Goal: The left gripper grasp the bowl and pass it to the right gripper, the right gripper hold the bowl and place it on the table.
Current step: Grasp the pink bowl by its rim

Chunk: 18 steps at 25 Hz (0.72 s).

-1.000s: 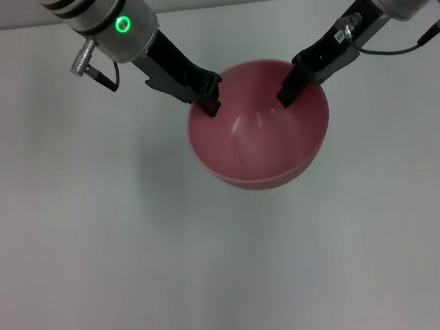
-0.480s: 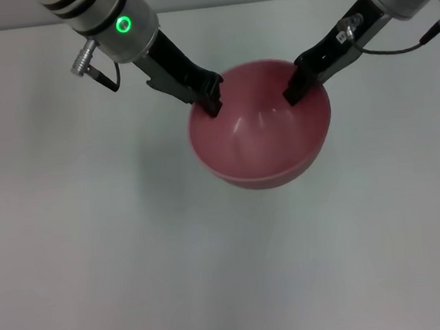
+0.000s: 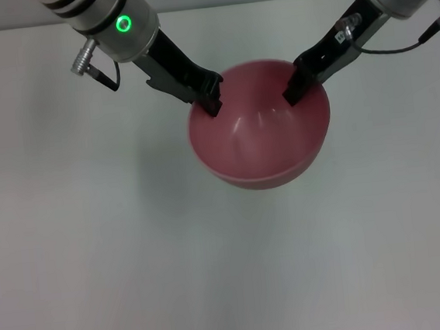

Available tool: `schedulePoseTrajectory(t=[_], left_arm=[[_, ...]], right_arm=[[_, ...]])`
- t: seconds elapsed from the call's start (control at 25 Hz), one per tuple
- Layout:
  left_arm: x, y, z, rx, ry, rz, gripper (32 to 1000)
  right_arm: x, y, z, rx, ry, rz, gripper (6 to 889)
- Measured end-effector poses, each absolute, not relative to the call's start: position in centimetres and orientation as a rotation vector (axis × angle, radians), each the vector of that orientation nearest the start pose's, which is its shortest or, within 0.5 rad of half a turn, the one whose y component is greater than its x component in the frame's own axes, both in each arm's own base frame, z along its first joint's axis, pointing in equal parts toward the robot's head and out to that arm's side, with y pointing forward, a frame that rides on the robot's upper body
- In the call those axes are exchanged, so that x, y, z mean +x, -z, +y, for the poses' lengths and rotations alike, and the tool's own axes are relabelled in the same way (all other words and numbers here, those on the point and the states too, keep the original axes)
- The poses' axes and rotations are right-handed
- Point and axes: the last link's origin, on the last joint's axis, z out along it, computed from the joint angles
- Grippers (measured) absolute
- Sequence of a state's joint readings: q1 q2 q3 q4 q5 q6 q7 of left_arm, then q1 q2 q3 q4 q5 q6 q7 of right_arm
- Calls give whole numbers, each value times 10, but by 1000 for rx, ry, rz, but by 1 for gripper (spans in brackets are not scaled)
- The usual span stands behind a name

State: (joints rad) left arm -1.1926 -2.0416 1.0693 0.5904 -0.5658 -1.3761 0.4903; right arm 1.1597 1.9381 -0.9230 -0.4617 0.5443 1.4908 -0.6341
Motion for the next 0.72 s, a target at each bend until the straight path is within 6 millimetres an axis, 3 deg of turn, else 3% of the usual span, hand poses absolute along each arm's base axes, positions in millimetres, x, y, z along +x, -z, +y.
schedulePoseTrajectory(t=[0.72], left_arm=[[-98, 40, 434, -2604, -353, -1239, 42]], right_arm=[[148, 3, 428, -2639, 396, 1380, 122]])
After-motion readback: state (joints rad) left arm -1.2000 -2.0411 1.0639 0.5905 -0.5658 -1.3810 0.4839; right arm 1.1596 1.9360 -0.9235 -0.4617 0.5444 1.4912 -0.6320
